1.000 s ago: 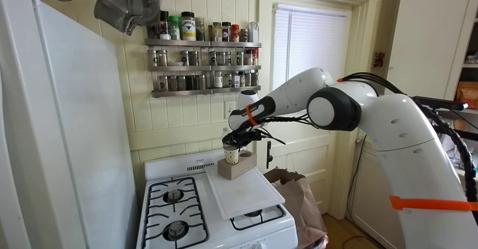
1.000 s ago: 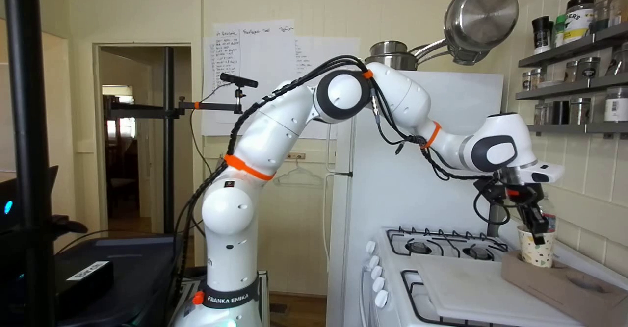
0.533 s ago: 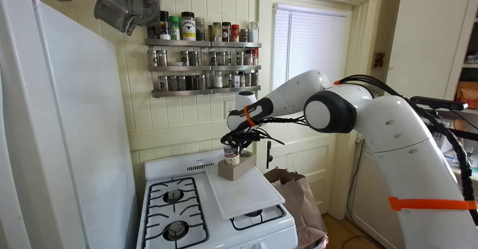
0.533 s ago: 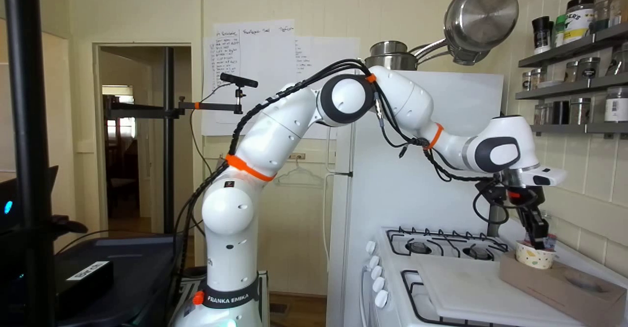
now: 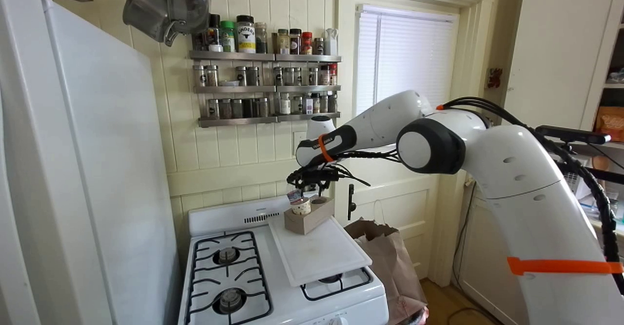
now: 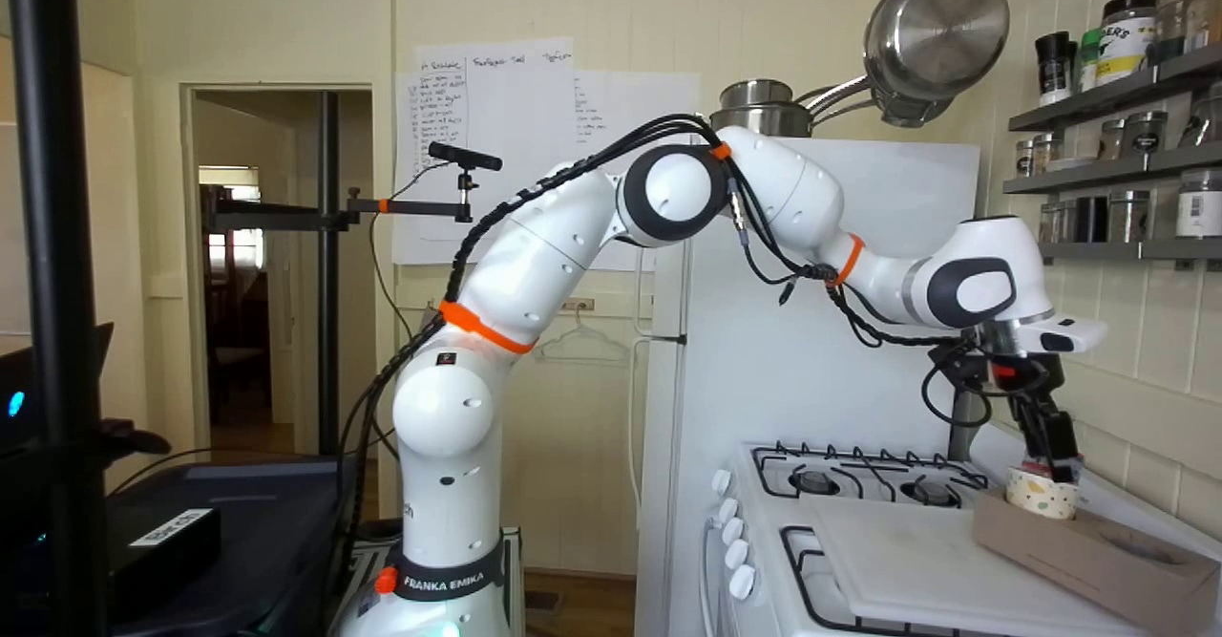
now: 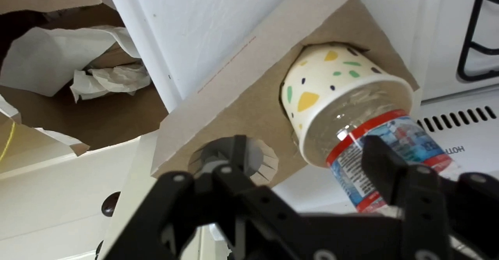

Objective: Move the coffee cup and bottle to the left side of the brown box.

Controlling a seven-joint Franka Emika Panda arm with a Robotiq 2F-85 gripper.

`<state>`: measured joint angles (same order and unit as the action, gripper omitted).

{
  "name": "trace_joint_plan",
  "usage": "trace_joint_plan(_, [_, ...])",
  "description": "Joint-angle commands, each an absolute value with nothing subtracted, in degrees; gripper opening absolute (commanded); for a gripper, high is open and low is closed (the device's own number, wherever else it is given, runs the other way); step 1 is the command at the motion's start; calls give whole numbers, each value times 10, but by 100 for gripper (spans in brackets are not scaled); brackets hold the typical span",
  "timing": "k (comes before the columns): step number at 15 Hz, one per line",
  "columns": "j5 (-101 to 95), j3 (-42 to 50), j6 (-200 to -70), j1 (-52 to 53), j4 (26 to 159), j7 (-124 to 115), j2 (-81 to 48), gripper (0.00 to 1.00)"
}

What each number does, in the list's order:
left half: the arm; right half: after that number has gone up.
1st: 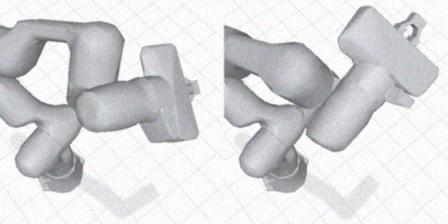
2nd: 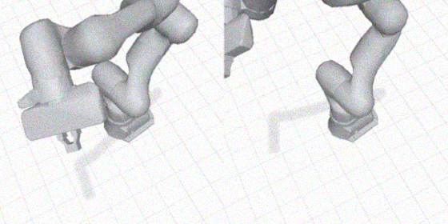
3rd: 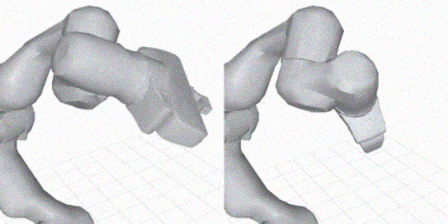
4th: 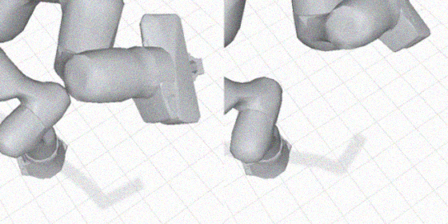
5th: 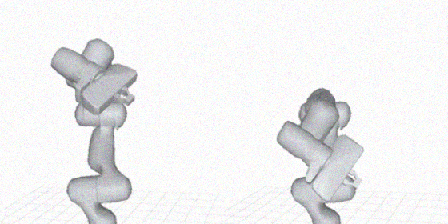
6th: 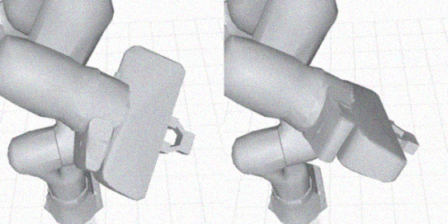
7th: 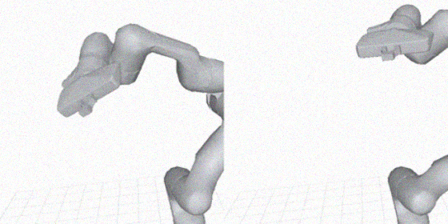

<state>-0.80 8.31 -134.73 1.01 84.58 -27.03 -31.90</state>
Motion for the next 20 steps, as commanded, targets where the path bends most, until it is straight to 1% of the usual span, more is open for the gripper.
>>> trace_joint_plan(1, [-12,88,-1324,17,861,-286,-300,100])
trace_joint_plan(6, [1,77,-1311,10,915,-269,-263,100])
trace_joint_plan(11, [1,66,-1321,6,1007,-231,-201,100])
trace_joint_plan(16, [-4,60,-1367,0,1098,-188,-132,100])
trace_joint_plan(20, [-11,59,-1436,-3,1161,-154,-88,100])
